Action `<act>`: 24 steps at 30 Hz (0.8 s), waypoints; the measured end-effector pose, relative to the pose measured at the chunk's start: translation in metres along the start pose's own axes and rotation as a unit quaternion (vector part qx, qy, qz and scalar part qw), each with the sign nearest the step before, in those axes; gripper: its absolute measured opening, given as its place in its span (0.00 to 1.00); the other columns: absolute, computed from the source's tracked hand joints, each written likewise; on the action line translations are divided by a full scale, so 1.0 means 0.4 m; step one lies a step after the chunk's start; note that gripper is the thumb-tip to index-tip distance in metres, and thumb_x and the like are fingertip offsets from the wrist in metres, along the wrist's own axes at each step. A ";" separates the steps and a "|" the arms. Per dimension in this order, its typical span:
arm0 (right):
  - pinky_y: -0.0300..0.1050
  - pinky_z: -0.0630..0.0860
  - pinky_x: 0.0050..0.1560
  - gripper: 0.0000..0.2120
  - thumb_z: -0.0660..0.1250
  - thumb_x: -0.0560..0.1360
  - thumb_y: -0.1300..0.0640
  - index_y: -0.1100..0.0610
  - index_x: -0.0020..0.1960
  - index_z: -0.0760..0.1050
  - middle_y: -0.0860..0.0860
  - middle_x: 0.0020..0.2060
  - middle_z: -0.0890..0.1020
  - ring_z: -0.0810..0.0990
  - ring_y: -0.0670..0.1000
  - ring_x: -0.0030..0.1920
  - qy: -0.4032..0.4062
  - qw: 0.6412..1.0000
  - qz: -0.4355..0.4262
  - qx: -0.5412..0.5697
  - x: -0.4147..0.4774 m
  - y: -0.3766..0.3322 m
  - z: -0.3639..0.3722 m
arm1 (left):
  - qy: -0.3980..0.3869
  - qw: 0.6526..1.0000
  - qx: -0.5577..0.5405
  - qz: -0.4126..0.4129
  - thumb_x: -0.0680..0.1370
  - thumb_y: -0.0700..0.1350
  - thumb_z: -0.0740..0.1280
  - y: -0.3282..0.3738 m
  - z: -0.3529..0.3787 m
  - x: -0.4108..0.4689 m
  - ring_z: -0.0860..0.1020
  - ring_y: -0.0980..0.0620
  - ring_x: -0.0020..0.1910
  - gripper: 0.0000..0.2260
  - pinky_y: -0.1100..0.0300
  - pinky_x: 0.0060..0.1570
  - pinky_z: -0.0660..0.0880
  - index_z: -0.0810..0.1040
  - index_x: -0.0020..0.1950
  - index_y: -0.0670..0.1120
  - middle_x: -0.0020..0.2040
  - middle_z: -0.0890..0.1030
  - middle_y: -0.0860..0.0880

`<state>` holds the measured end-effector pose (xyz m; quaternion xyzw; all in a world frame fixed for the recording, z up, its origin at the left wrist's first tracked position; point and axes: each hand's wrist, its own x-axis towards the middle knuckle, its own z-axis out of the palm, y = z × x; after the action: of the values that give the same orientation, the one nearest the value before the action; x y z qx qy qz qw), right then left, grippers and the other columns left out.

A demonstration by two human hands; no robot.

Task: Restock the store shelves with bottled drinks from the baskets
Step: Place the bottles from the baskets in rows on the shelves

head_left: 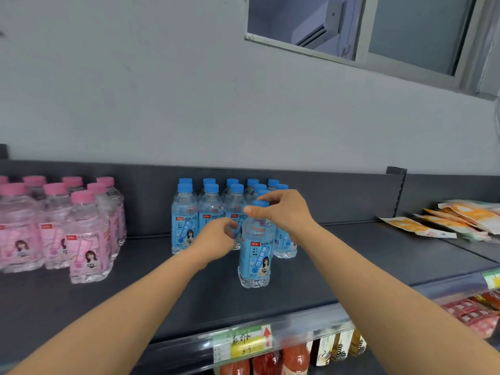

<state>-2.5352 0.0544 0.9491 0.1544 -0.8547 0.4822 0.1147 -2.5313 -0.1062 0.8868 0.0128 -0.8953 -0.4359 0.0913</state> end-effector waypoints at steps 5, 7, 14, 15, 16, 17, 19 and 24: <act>0.44 0.76 0.54 0.28 0.76 0.66 0.42 0.55 0.61 0.78 0.48 0.58 0.81 0.80 0.49 0.57 0.006 0.991 -0.034 -0.126 0.033 -0.048 0.052 | -0.063 0.996 -0.036 -0.050 0.73 0.32 0.66 -0.038 -0.049 -0.034 0.76 0.48 0.55 0.25 0.54 0.53 0.77 0.70 0.68 0.46 0.55 0.76 0.48; 0.46 0.76 0.58 0.29 0.76 0.67 0.43 0.57 0.62 0.77 0.51 0.60 0.81 0.79 0.51 0.58 0.003 0.988 -0.032 -0.150 0.049 -0.057 0.063 | -0.065 0.995 -0.045 -0.054 0.73 0.33 0.67 -0.045 -0.059 -0.043 0.76 0.48 0.56 0.28 0.55 0.53 0.77 0.67 0.72 0.46 0.57 0.75 0.48; 0.48 0.81 0.48 0.21 0.73 0.72 0.51 0.61 0.60 0.78 0.53 0.52 0.84 0.82 0.52 0.36 -0.038 0.975 -0.015 -0.218 0.087 -0.084 0.066 | -0.083 0.993 -0.073 -0.045 0.73 0.35 0.69 -0.044 -0.050 -0.049 0.77 0.49 0.57 0.28 0.56 0.57 0.78 0.67 0.73 0.45 0.57 0.77 0.49; 0.49 0.81 0.48 0.20 0.73 0.72 0.51 0.62 0.59 0.79 0.54 0.52 0.84 0.82 0.52 0.36 -0.033 0.972 -0.022 -0.231 0.090 -0.085 0.070 | -0.091 0.993 -0.070 -0.040 0.73 0.35 0.69 -0.044 -0.046 -0.046 0.78 0.50 0.57 0.26 0.55 0.57 0.78 0.69 0.71 0.46 0.58 0.78 0.49; 0.49 0.81 0.49 0.20 0.72 0.73 0.51 0.64 0.58 0.79 0.56 0.53 0.84 0.83 0.53 0.37 -0.025 0.969 -0.028 -0.243 0.093 -0.086 0.075 | -0.097 0.992 -0.069 -0.035 0.73 0.35 0.68 -0.042 -0.043 -0.043 0.78 0.51 0.56 0.24 0.55 0.57 0.78 0.72 0.68 0.46 0.57 0.79 0.49; 0.51 0.81 0.51 0.20 0.72 0.73 0.51 0.64 0.58 0.79 0.58 0.53 0.84 0.83 0.54 0.39 -0.018 0.967 -0.035 -0.251 0.097 -0.085 0.080 | -0.100 0.992 -0.070 -0.031 0.73 0.35 0.68 -0.040 -0.040 -0.040 0.79 0.51 0.55 0.22 0.54 0.57 0.78 0.73 0.66 0.46 0.56 0.80 0.50; 0.51 0.80 0.52 0.20 0.72 0.73 0.51 0.64 0.58 0.79 0.59 0.53 0.84 0.84 0.55 0.43 -0.009 0.965 -0.040 -0.259 0.106 -0.082 0.087 | -0.098 0.992 -0.076 -0.027 0.73 0.34 0.67 -0.037 -0.035 -0.035 0.78 0.52 0.56 0.21 0.55 0.59 0.77 0.73 0.65 0.46 0.54 0.79 0.52; 0.47 0.76 0.53 0.21 0.70 0.75 0.48 0.62 0.60 0.78 0.56 0.56 0.83 0.81 0.54 0.55 -0.003 0.959 -0.051 -0.278 0.127 -0.074 0.097 | -0.081 0.993 -0.085 -0.022 0.74 0.34 0.68 -0.040 -0.022 -0.017 0.74 0.55 0.58 0.23 0.53 0.64 0.73 0.70 0.68 0.47 0.57 0.75 0.54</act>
<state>-2.5729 -0.0010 0.9701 0.1610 -0.9465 0.2183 0.1745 -2.5240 -0.1225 0.8786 -0.0105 -0.8589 -0.5120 0.0093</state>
